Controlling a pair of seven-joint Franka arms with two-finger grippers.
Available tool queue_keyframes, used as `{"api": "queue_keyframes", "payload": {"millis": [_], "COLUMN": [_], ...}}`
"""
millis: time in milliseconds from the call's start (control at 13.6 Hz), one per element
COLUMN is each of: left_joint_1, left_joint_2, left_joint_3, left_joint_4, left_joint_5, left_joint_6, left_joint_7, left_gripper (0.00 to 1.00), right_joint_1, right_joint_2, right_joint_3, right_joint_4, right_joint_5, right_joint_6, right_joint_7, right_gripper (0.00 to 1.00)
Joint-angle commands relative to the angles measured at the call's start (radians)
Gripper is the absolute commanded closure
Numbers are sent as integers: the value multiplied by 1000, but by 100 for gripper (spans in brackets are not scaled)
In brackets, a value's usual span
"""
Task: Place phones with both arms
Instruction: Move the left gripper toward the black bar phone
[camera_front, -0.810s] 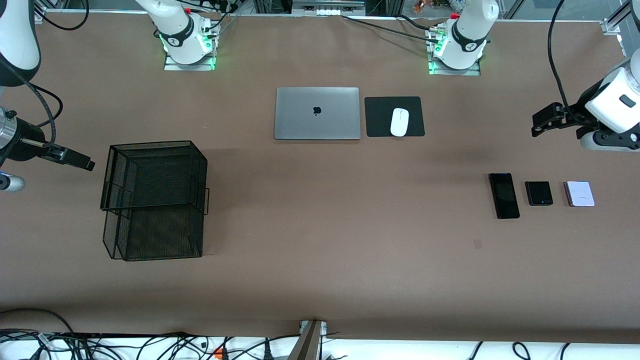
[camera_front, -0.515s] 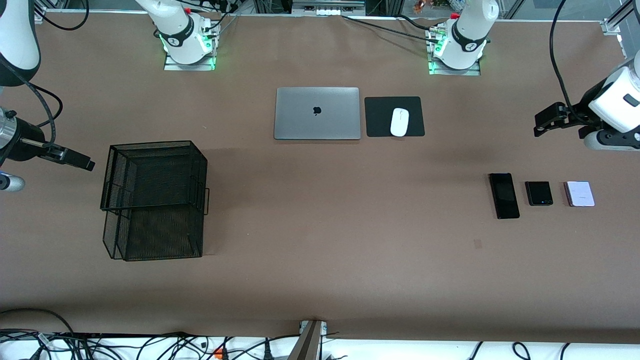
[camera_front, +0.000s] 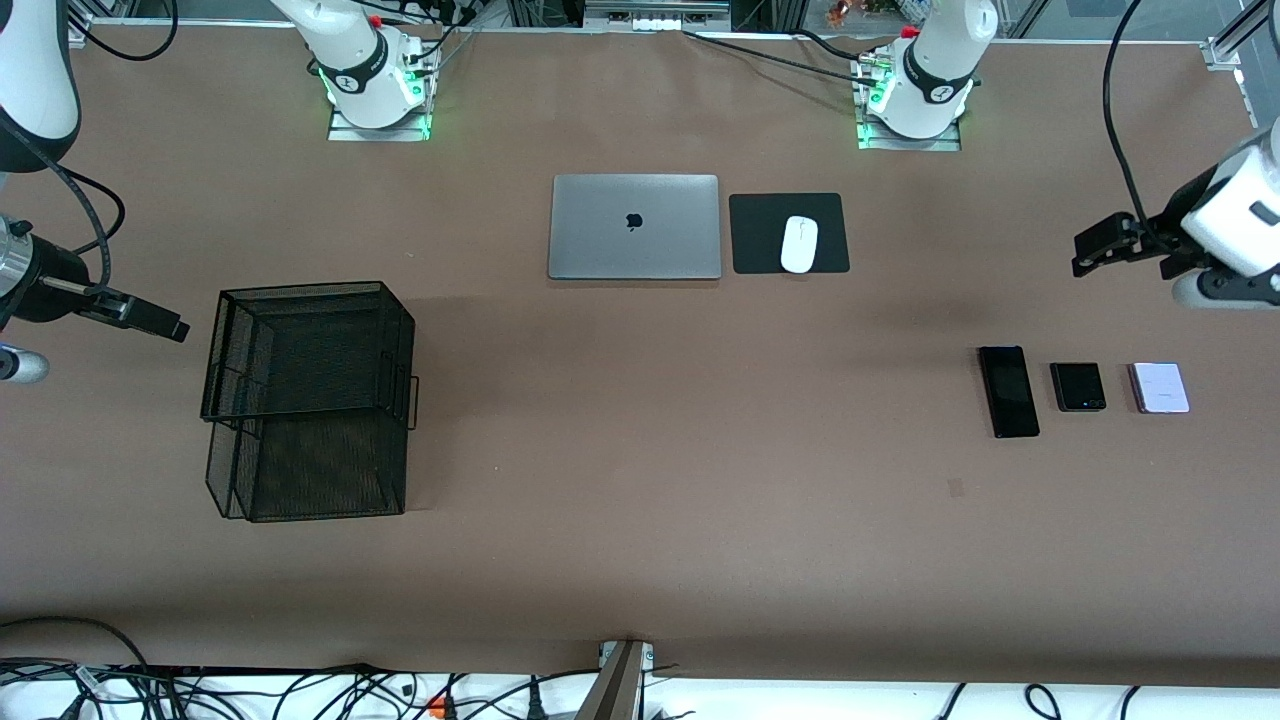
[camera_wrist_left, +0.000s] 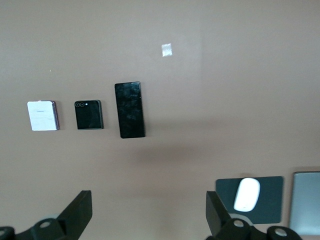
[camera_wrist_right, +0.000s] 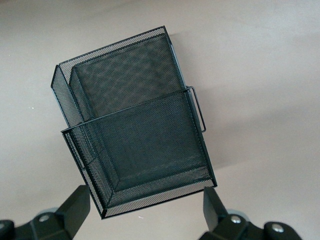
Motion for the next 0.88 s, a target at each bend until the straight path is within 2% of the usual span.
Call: {"api": "queue_keyframes", "payload": {"millis": [0, 221, 515, 810], "left_joint_1": [55, 103, 160, 175], "left_joint_2": [105, 205, 237, 314], "left_joint_3": [-1, -1, -1, -1], "left_joint_4": [0, -40, -241, -333], "left_joint_5": [23, 23, 27, 26], "left_joint_6": [93, 248, 594, 814], "left_joint_7": [104, 112, 132, 105], "left_gripper": [0, 0, 0, 0], "right_joint_1": [-11, -11, -11, -11], "right_joint_2": [-12, -10, -9, -9], "right_joint_3": [5, 7, 5, 5], "right_joint_4": [4, 4, 2, 1], "right_joint_5": [18, 18, 19, 19], "right_joint_6": [-17, -16, -16, -16], "right_joint_7": [-4, -2, -2, -2], "right_gripper": [0, 0, 0, 0]}}
